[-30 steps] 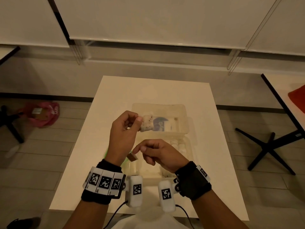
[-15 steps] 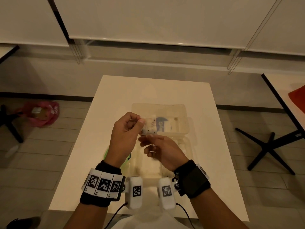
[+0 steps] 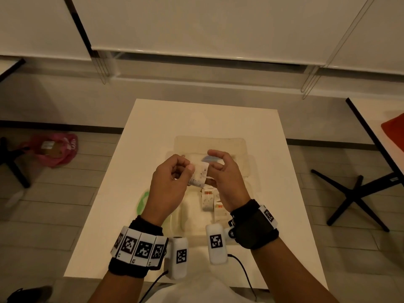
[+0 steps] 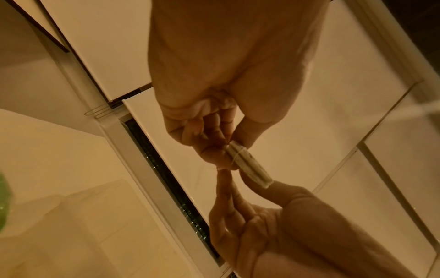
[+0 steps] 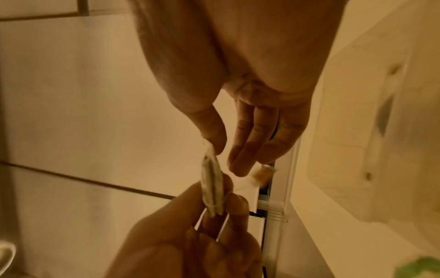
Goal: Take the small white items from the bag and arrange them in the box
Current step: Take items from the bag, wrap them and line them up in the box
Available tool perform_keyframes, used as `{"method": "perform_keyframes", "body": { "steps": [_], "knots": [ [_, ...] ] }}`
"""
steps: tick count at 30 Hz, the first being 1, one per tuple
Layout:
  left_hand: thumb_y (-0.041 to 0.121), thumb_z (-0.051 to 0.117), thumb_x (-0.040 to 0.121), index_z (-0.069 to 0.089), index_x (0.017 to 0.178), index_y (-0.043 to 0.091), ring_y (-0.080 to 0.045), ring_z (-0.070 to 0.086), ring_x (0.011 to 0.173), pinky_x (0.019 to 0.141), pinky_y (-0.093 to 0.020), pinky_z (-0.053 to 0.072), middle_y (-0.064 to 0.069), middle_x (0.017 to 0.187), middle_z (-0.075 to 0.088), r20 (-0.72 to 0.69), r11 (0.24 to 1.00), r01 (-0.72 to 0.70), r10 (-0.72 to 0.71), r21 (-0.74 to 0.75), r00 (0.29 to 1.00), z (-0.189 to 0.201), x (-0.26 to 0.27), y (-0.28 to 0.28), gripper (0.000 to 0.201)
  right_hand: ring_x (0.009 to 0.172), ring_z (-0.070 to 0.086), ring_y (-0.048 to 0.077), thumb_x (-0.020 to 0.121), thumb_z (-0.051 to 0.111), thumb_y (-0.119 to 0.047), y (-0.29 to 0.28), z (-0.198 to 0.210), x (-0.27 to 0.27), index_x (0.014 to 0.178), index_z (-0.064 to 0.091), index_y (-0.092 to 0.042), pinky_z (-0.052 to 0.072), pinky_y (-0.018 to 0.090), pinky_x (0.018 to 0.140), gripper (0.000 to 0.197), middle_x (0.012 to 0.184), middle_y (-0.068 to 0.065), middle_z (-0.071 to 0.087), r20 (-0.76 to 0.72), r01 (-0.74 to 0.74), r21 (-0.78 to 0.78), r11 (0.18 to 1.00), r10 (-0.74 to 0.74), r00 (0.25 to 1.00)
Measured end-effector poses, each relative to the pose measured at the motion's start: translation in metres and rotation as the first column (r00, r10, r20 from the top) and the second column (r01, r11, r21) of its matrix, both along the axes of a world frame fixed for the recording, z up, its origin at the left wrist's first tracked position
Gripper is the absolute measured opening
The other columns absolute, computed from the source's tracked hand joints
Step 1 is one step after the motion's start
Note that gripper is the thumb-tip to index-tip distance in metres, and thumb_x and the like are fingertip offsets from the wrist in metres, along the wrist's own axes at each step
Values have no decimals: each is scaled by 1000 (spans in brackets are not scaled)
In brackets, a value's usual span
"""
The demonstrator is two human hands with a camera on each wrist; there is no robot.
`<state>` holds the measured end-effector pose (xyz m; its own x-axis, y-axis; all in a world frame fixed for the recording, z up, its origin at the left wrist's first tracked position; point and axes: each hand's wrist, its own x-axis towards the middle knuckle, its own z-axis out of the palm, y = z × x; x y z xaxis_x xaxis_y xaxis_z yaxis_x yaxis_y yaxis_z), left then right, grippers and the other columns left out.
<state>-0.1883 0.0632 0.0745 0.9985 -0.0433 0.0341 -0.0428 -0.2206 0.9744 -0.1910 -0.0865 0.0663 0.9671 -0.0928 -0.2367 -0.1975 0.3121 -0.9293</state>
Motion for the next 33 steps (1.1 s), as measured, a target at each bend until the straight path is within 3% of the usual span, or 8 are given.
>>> {"method": "perform_keyframes", "body": {
  "steps": [3,8,13,16,20,25,29,33],
  "knots": [
    [13,65,95,64,84,21,-10,59,71,67,-31,52,6,75,65,-16,999,33,-33,24,999,-2,-1,1,14,79,67,19,94,63,-11,-2,3,3,126,58,-9,55,31,68,33,88,4,70,-121,-58,68,996,65,990],
    [11,64,96,65,87,18,-20,64,77,76,-45,56,-8,83,68,-31,1000,11,-11,11,999,0,0,3,11,68,57,19,98,51,-23,-5,-2,1,115,68,-5,42,29,61,30,97,13,67,-290,-344,-5,939,328,899],
    [12,63,97,64,91,13,-31,67,85,75,-42,59,-12,86,68,-34,999,-19,18,-26,999,3,1,6,6,64,51,20,101,40,-37,-6,-9,-10,114,70,-14,40,30,59,40,98,13,63,-319,-556,171,813,580,750],
    [14,62,97,64,93,14,-23,66,83,76,-35,57,-6,85,68,-9,999,-28,28,-19,1000,4,0,5,5,66,53,20,99,43,-55,-3,-12,-14,104,74,-24,43,30,61,44,96,12,58,-348,-659,142,738,661,665],
    [14,62,97,65,93,14,-19,64,79,75,-33,56,-6,85,68,-10,999,-30,30,-33,999,6,-1,4,5,68,60,23,101,38,-55,-1,-16,-14,97,75,-22,49,29,61,50,97,18,62,-337,-671,253,697,713,614],
    [14,63,96,65,92,13,-12,61,75,70,-25,53,-10,85,68,-12,999,-37,37,-32,999,5,0,5,5,57,46,10,103,45,-23,-5,-25,-10,104,66,-5,35,20,52,28,81,5,58,-331,-526,284,802,597,731],
    [12,64,96,65,90,11,-15,63,76,67,-25,54,-13,85,68,-32,999,-5,4,-33,999,5,-1,5,6,56,46,10,100,42,-5,-12,-18,1,112,64,0,36,18,49,25,81,6,60,-319,-415,223,882,468,824],
    [12,65,95,65,86,15,-18,61,74,70,-39,53,-15,81,67,-51,999,34,-34,-4,998,2,-1,2,9,60,52,15,94,40,13,-19,-7,14,115,66,-3,42,29,65,37,86,13,62,-242,-332,111,937,349,905]
  ]
}}
